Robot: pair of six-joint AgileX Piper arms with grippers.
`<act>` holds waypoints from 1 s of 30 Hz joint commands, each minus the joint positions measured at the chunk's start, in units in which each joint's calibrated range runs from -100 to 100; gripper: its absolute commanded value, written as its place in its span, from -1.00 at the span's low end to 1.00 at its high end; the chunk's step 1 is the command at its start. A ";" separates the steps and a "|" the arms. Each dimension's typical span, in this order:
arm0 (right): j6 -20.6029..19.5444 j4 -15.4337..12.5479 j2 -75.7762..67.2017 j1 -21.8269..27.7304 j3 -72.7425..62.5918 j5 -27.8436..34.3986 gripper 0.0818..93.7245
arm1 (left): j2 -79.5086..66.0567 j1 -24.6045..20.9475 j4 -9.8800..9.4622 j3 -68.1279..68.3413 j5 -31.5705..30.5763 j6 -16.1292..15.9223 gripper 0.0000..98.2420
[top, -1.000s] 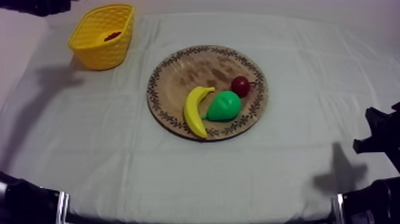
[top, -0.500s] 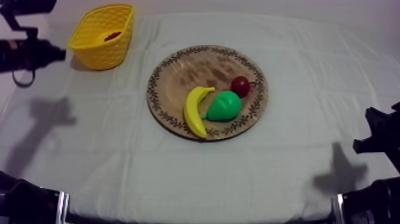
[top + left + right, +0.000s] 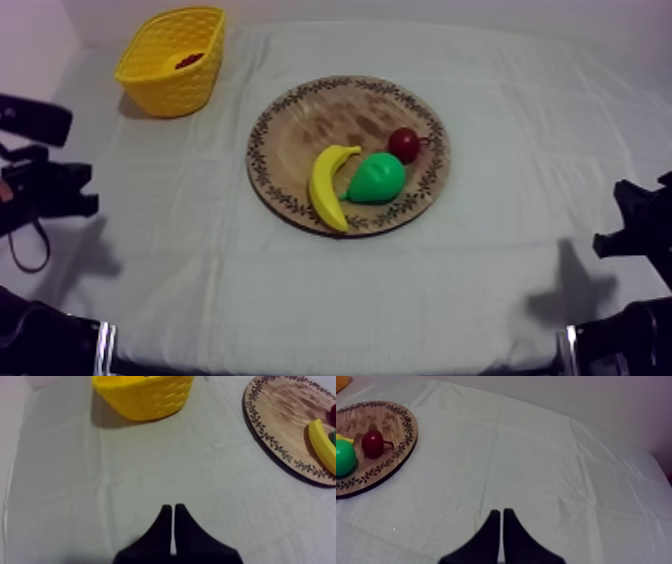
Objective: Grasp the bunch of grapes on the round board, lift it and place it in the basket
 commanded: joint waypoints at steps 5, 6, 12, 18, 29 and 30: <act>0.00 0.01 -0.02 0.01 -0.01 -0.03 -0.99 | -18.50 -1.62 2.59 8.58 3.43 -1.51 -1.00; 0.00 0.01 -0.02 0.01 -0.01 -0.03 -0.99 | -20.00 -1.73 3.08 9.70 3.66 -1.72 -1.00; 0.01 0.01 -0.02 0.01 -0.01 -0.03 -0.99 | -26.78 -1.60 3.64 12.31 5.48 -1.44 -1.00; 0.01 0.01 -0.02 0.01 -0.01 -0.03 -0.99 | -32.12 -0.39 0.13 14.14 0.68 1.86 -1.00; 0.01 0.01 -0.02 0.01 -0.01 -0.03 -0.99 | -39.01 0.21 -2.25 14.75 -1.75 1.89 -1.00; 0.01 0.01 -0.02 0.01 -0.01 -0.03 -0.99 | -39.61 0.18 -2.25 14.76 -1.62 1.85 -0.99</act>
